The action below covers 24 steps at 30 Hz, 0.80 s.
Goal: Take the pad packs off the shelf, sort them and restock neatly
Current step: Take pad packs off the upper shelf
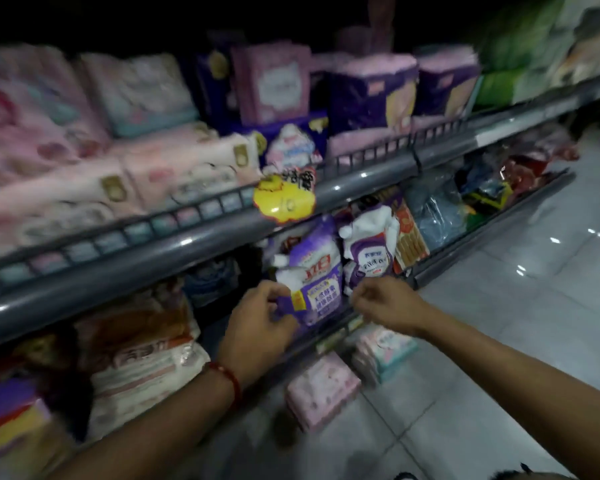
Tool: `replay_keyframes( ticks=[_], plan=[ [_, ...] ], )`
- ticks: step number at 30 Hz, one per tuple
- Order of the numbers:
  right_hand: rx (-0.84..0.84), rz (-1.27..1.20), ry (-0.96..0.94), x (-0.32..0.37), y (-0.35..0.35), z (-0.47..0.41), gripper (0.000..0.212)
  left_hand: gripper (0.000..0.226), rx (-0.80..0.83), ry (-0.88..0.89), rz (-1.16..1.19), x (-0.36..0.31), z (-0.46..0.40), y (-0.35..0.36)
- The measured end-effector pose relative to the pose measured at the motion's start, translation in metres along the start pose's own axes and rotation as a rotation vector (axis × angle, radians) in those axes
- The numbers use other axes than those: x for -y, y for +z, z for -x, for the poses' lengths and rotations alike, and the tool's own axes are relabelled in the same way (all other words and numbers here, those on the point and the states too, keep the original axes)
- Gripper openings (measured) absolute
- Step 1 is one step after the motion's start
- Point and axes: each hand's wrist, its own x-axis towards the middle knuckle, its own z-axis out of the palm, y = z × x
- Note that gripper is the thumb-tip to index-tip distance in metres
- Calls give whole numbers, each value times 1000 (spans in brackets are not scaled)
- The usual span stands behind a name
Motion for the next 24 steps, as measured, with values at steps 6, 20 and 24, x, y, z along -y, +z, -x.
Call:
replay_keyframes(
  ticks=[6,20,24],
  plan=[
    [-186,-90,-382,144,-12,3,1,31,-201,277,-109,-65,13,-128],
    [-292,259,-619,310,-5,-65,69,43,-735,493,-581,-60,10,-239],
    [-222,120,-578,363,10,-70,67,66,-1107,294,-347,-55,11,-267]
  ],
)
